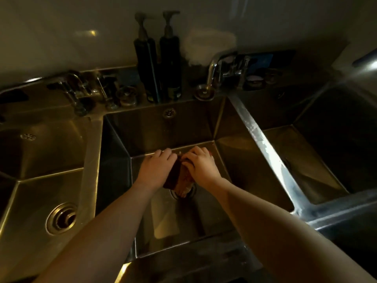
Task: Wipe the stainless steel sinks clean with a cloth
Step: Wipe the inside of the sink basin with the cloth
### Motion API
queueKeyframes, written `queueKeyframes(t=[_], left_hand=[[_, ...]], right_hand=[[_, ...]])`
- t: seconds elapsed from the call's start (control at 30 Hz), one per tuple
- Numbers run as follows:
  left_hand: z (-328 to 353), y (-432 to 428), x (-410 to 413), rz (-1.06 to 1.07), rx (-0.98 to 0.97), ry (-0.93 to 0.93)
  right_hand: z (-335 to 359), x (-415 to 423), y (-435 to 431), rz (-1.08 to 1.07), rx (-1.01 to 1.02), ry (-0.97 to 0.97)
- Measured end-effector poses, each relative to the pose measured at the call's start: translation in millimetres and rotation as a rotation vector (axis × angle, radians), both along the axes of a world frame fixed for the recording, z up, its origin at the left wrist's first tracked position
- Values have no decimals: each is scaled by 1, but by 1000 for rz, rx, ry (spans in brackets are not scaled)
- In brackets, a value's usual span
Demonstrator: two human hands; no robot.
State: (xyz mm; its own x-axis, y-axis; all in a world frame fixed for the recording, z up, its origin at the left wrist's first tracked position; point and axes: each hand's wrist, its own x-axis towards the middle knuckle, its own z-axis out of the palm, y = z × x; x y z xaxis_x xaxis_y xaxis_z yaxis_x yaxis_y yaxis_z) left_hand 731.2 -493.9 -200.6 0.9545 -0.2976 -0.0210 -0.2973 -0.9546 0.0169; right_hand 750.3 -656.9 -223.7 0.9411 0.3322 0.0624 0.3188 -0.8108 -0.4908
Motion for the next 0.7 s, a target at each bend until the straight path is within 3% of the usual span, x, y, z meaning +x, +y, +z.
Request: queueKeyframes(t=[0.43,0.7], left_hand=[[-127,7,18,104,-83,219],[-170,17,28,156,-76,256]], right_hand=[[-137,44,10,271,-207,122],[-172,46,11,224,-249,131]])
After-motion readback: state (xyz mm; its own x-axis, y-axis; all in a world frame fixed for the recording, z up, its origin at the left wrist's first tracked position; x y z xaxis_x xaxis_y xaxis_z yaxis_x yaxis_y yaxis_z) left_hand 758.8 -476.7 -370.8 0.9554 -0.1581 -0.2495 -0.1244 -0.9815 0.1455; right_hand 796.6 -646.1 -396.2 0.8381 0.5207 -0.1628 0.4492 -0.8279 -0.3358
